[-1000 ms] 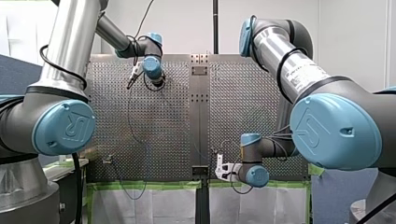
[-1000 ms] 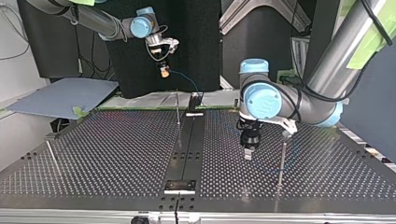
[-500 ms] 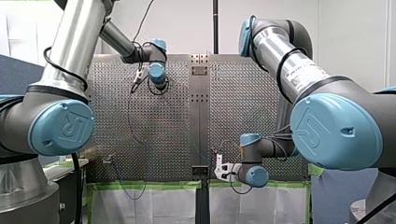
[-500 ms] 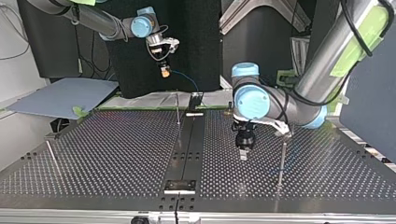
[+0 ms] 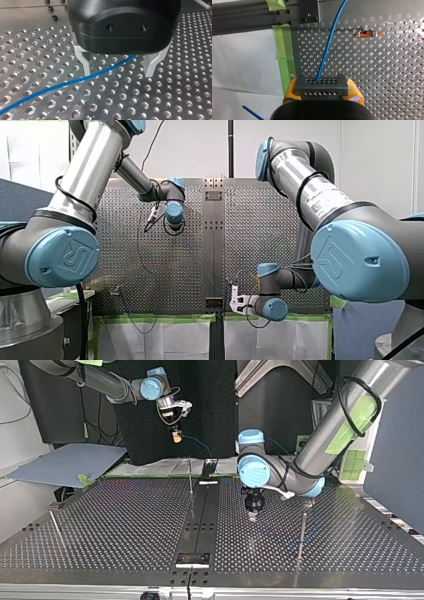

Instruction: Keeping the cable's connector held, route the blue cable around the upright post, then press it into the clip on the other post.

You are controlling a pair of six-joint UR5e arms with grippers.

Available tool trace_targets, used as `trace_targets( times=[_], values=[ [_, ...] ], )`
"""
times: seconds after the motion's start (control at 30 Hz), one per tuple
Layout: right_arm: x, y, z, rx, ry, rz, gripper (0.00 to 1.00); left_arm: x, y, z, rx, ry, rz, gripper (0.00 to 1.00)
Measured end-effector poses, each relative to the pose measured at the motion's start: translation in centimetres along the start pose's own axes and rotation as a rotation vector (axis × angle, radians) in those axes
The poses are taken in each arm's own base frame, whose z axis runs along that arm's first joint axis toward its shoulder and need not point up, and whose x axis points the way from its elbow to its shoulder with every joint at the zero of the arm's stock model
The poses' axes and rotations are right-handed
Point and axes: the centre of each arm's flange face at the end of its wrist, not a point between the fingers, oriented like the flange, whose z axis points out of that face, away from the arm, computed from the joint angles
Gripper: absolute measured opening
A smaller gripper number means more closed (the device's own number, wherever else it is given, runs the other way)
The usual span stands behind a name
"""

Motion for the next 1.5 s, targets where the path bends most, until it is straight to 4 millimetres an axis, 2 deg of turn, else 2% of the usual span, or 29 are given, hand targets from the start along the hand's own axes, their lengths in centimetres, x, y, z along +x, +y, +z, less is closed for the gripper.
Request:
trace_targets(
  times=[0.3,0.6,0.93,1.27,1.5],
  values=[
    [0.0,0.0,0.0,0.000,0.002,0.000,0.00,0.9,-0.4,0.5,-0.014,0.012,0.004,1.00],
    [0.0,0.0,0.0,0.000,0.003,0.001,0.00,3.7,-2.7,1.3,0.007,0.054,0.030,1.00],
    [0.0,0.0,0.0,0.000,0.003,0.001,0.00,8.0,-6.9,1.5,0.064,0.114,0.073,1.00],
    [0.0,0.0,0.0,0.000,0.002,-0.002,0.00,8.6,-8.7,0.9,0.104,0.118,0.085,1.00],
    [0.0,0.0,0.0,0.000,0.001,-0.001,0.00,10.4,-10.9,0.2,0.145,0.148,0.113,1.00]
  ],
)
